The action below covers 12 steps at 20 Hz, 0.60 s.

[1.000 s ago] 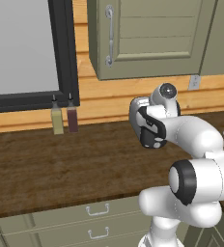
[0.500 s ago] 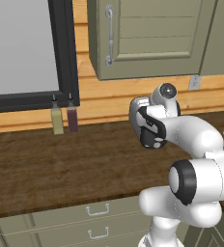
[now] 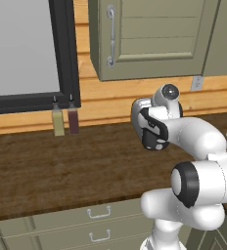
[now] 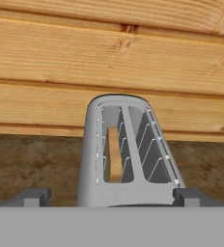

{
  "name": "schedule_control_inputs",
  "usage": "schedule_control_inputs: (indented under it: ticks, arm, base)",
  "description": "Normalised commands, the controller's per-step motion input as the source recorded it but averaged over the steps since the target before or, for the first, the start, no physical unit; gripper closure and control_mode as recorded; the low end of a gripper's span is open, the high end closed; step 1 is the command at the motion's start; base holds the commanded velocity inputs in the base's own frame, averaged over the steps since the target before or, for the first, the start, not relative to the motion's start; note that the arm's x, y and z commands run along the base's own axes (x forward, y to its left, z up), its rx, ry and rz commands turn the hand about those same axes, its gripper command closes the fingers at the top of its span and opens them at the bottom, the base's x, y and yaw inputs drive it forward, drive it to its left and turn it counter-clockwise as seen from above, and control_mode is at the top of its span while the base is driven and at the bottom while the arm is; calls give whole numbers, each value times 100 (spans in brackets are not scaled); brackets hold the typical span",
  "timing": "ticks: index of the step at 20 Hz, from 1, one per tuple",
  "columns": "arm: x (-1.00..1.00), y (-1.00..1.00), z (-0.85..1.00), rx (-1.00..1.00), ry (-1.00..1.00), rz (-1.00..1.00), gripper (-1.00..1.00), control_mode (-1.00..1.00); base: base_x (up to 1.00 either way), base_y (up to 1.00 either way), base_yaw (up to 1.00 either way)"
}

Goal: Start the toaster. Once the lever pops up, take the bread to the plate on the dining counter.

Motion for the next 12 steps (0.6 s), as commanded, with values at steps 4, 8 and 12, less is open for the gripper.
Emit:
schedule_control_inputs:
  ticks: [4,8,12]
  arm:
    - [0,0,0,0,0,0,-100,-100]
    - [0,0,0,0,0,0,-100,-100]
    - [0,0,0,0,0,0,-100,-100]
  base:
    - [0,0,0]
    - [0,0,0]
    - [0,0,0]
